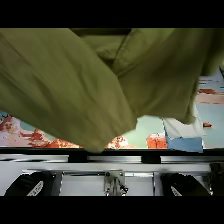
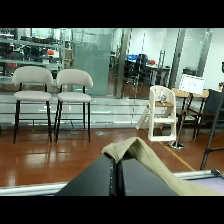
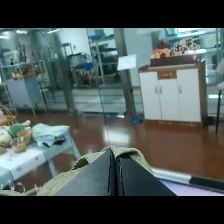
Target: Fold the shirts.
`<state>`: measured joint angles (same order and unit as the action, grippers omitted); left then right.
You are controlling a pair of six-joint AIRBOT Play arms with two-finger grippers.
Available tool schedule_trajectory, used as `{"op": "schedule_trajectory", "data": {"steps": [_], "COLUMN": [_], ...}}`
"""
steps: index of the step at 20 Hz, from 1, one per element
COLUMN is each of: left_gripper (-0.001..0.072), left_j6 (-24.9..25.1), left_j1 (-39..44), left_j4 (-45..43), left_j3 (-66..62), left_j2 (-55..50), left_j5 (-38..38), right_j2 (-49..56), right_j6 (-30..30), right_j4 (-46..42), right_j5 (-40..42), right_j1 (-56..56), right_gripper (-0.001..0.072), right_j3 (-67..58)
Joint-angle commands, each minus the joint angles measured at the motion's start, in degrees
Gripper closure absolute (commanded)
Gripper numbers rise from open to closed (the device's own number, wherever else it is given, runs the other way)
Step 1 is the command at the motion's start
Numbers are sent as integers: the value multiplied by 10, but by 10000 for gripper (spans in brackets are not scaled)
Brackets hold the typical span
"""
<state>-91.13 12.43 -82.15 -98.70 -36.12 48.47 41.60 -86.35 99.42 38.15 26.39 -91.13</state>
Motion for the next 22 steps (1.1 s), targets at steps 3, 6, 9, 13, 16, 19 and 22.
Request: {"op": "schedule_trajectory", "data": {"steps": [3, 6, 9, 13, 16, 19, 22], "left_gripper": [671, 671, 671, 671, 583, -13, -13], "left_j6": [0, -1, -1, -31, -106, -99, -7], "left_j1": [0, 0, -1, -33, -92, -139, -159], "left_j4": [1, 1, 1, 1, 10, 47, 46], "left_j3": [87, 230, 390, 542, 549, 525, 469], "left_j2": [-25, -33, -33, -50, -83, -99, -99], "left_j5": [114, 141, 120, 39, 5, 34, 110], "right_j2": [41, 95, 136, 216, 279, 299, 278], "right_j6": [6, 9, 3, 0, -3, -3, -16], "right_j4": [-10, 20, 63, 106, 164, 181, 153], "right_j5": [313, 399, 355, 262, 225, 214, 266], "right_j1": [-2, -2, -2, -1, -2, -4, -30], "right_gripper": [637, 637, 637, 636, 636, 321, 199], "right_j3": [-4, 76, 217, 320, 320, 318, 292]}}
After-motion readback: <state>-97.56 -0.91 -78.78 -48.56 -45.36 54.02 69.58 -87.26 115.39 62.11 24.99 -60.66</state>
